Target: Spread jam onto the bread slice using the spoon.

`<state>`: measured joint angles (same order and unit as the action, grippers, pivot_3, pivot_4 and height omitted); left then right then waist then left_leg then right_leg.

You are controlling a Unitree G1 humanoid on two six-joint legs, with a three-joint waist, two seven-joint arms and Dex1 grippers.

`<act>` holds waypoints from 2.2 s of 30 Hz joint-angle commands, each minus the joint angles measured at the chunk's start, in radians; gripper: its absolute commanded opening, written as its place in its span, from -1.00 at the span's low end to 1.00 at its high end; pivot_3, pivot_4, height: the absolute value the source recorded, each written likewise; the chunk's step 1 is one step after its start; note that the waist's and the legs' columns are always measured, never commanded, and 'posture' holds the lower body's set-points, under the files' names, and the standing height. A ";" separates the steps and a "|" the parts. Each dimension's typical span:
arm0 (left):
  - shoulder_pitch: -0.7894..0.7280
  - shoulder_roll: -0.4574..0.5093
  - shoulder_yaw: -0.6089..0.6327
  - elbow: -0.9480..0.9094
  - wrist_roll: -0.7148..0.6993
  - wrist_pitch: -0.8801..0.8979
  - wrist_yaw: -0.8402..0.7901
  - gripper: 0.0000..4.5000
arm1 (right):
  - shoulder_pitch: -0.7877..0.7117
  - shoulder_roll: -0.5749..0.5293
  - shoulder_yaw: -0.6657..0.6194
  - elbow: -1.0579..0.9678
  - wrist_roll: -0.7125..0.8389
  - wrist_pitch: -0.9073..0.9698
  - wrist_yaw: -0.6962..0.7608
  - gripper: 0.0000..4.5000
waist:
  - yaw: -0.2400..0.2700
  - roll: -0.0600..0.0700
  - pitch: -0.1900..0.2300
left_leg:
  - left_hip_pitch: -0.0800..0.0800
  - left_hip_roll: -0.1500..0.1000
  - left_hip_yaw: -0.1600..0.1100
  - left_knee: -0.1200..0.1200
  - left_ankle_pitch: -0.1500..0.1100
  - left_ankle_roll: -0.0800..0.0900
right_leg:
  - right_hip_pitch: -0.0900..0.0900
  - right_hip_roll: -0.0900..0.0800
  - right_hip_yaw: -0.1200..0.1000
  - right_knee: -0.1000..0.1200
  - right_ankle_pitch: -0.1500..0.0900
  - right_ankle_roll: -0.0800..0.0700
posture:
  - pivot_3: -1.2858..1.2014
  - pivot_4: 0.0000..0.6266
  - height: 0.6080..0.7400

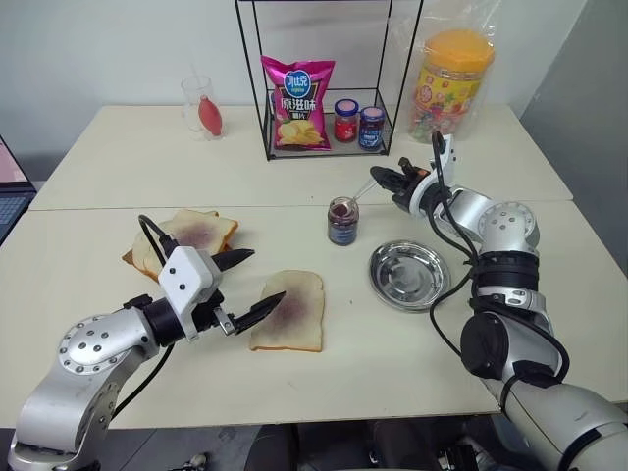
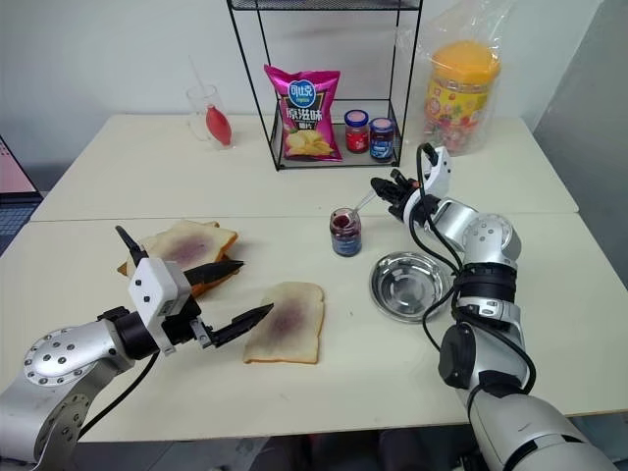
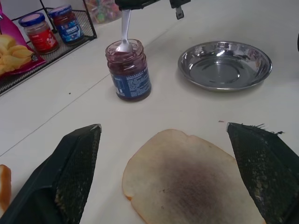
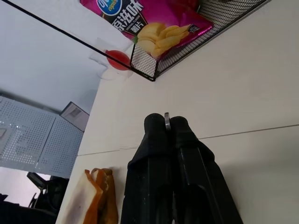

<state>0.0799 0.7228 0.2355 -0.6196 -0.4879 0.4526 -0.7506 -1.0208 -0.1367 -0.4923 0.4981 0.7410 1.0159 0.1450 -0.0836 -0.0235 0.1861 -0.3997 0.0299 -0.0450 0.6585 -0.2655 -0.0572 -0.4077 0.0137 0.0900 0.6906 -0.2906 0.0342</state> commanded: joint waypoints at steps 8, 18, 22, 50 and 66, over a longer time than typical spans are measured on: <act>-0.005 0.002 -0.003 -0.032 -0.003 -0.003 0.011 1.00 | -0.042 0.007 -0.044 -0.034 0.078 0.027 -0.050 -0.99 | 0.000 0.000 0.000 | 0.000 0.000 0.000 0.000 0.000 0.000 | 0.000 0.000 0.000 -0.001 0.000 0.000 | 0.03 -0.52 1.00; -0.003 0.002 -0.001 -0.024 -0.003 -0.015 0.013 1.00 | -0.037 -0.005 -0.074 -0.035 0.109 0.032 -0.088 -0.99 | 0.000 0.000 0.000 | 0.000 0.000 0.000 -0.001 0.000 0.000 | 0.000 0.000 0.000 -0.001 0.000 0.000 | 0.03 -0.52 1.00; 0.002 -0.001 0.004 -0.021 -0.003 -0.022 0.012 1.00 | -0.031 -0.008 -0.082 -0.037 0.119 0.034 -0.101 -0.99 | 0.000 0.000 0.000 | 0.000 0.000 0.000 -0.001 0.000 0.000 | 0.000 0.000 0.000 -0.001 0.000 0.000 | 0.03 -0.52 1.00; -0.024 0.001 0.108 -0.010 -0.123 0.005 0.019 1.00 | 0.026 0.002 -0.126 -0.133 0.243 0.071 -0.182 -0.99 | 0.000 0.000 0.000 | -0.001 0.000 0.000 -0.001 0.000 0.000 | 0.000 0.000 0.000 -0.002 0.000 0.000 | 0.03 -0.52 1.00; 0.137 0.051 0.235 -0.060 -0.124 0.007 -0.030 1.00 | 0.106 0.065 -0.017 -0.402 0.499 0.353 -0.247 -0.99 | -0.001 0.000 0.000 | 0.000 0.001 0.000 -0.011 0.000 0.000 | 0.000 0.000 0.000 -0.009 0.000 0.000 | 0.03 -0.52 1.00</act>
<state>0.1987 0.7642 0.4351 -0.6283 -0.6050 0.4763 -0.7732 -0.9180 -0.0802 -0.5271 0.1591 1.1783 1.3319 -0.0929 -0.0847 -0.0233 0.1861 -0.3998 0.0310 -0.0449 0.6471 -0.2655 -0.0571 -0.4080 0.0137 0.0894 0.6810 -0.2906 0.0341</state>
